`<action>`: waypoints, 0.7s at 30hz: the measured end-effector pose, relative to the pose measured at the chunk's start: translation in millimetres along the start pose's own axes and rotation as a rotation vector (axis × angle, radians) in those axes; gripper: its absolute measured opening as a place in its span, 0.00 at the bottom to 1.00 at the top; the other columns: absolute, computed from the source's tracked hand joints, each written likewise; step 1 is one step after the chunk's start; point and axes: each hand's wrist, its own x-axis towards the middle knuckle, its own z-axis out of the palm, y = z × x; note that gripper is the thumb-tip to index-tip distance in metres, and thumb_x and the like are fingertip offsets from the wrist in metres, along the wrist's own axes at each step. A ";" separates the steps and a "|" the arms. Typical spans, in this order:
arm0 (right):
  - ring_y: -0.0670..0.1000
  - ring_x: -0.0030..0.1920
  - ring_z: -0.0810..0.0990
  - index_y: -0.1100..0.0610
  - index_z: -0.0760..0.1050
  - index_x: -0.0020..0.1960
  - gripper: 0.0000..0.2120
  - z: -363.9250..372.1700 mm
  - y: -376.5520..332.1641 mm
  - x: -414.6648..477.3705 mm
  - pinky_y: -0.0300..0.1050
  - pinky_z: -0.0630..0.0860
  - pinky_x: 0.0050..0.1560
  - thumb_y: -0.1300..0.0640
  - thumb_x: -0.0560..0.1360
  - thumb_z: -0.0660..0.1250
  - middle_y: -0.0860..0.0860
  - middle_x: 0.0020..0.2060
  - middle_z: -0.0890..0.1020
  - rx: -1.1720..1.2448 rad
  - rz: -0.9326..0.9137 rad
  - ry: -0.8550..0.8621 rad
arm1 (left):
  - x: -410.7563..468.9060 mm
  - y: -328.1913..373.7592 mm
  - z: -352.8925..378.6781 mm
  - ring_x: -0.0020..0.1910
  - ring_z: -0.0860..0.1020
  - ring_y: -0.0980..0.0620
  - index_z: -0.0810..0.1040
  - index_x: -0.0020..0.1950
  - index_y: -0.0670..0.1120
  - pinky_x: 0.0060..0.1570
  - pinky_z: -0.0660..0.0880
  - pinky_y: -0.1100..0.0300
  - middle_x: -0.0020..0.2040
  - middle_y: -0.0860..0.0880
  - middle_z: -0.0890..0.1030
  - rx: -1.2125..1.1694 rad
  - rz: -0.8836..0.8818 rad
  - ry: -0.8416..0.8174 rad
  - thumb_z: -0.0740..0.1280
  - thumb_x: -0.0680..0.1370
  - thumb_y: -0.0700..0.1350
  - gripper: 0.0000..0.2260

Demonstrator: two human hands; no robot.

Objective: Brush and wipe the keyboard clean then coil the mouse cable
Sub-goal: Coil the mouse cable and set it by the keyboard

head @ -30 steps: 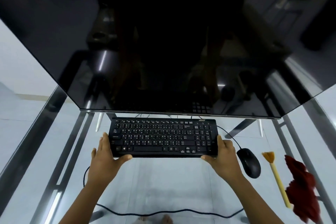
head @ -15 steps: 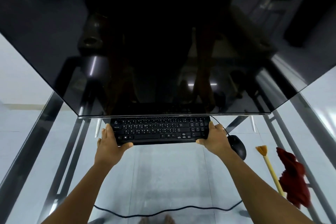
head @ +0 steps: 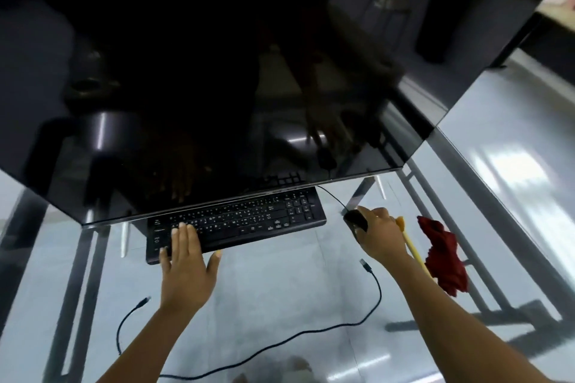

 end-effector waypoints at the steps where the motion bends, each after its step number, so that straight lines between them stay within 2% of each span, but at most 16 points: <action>1: 0.58 0.58 0.76 0.49 0.68 0.71 0.21 0.9 4.8 -2.5 0.46 0.66 0.50 0.52 0.79 0.63 0.56 0.61 0.75 -0.013 -0.029 -0.017 | 1.4 9.3 3.0 0.78 0.51 0.43 0.55 0.77 0.36 0.73 0.53 0.39 0.78 0.39 0.56 0.011 0.028 -0.008 0.43 0.77 0.65 0.40; 4: 0.58 0.60 0.75 0.51 0.66 0.74 0.23 6.1 11.2 0.4 0.44 0.69 0.54 0.54 0.80 0.64 0.56 0.64 0.74 0.065 -0.053 -0.039 | 6.3 30.3 12.4 0.78 0.47 0.46 0.53 0.78 0.37 0.74 0.49 0.42 0.79 0.42 0.53 0.019 0.086 0.002 0.41 0.76 0.66 0.40; 7: 0.56 0.63 0.74 0.52 0.64 0.75 0.23 8.0 15.4 19.4 0.42 0.61 0.51 0.54 0.81 0.62 0.54 0.68 0.71 0.126 0.009 -0.017 | 10.4 42.6 18.9 0.78 0.46 0.47 0.53 0.78 0.38 0.74 0.48 0.42 0.79 0.42 0.52 0.014 0.075 0.018 0.41 0.76 0.66 0.40; 8: 0.56 0.63 0.73 0.51 0.63 0.76 0.23 6.8 16.3 26.8 0.43 0.61 0.51 0.54 0.81 0.61 0.53 0.69 0.70 0.141 0.033 -0.015 | 11.5 45.7 20.8 0.78 0.47 0.47 0.53 0.78 0.38 0.74 0.48 0.42 0.79 0.43 0.52 0.009 0.065 0.020 0.41 0.76 0.66 0.40; 11: 0.56 0.65 0.72 0.53 0.63 0.76 0.23 2.4 15.3 47.2 0.48 0.70 0.57 0.53 0.82 0.60 0.54 0.69 0.69 0.231 0.069 -0.017 | 15.2 51.2 25.3 0.78 0.46 0.47 0.53 0.78 0.38 0.74 0.48 0.42 0.79 0.42 0.52 0.010 0.040 0.037 0.42 0.77 0.66 0.40; 14: 0.59 0.67 0.70 0.54 0.64 0.75 0.22 1.7 12.5 65.2 0.52 0.70 0.66 0.55 0.82 0.61 0.56 0.69 0.68 0.305 0.063 -0.014 | 19.3 54.8 26.0 0.78 0.46 0.47 0.53 0.78 0.38 0.74 0.47 0.42 0.79 0.42 0.51 -0.004 0.003 0.038 0.41 0.76 0.66 0.40; 21: 0.60 0.70 0.67 0.54 0.61 0.76 0.24 15.6 18.2 82.6 0.54 0.69 0.68 0.54 0.82 0.61 0.57 0.71 0.66 0.323 0.036 0.004 | 26.3 57.6 30.7 0.78 0.46 0.46 0.54 0.78 0.38 0.74 0.48 0.40 0.79 0.41 0.53 0.008 -0.035 0.041 0.42 0.77 0.65 0.39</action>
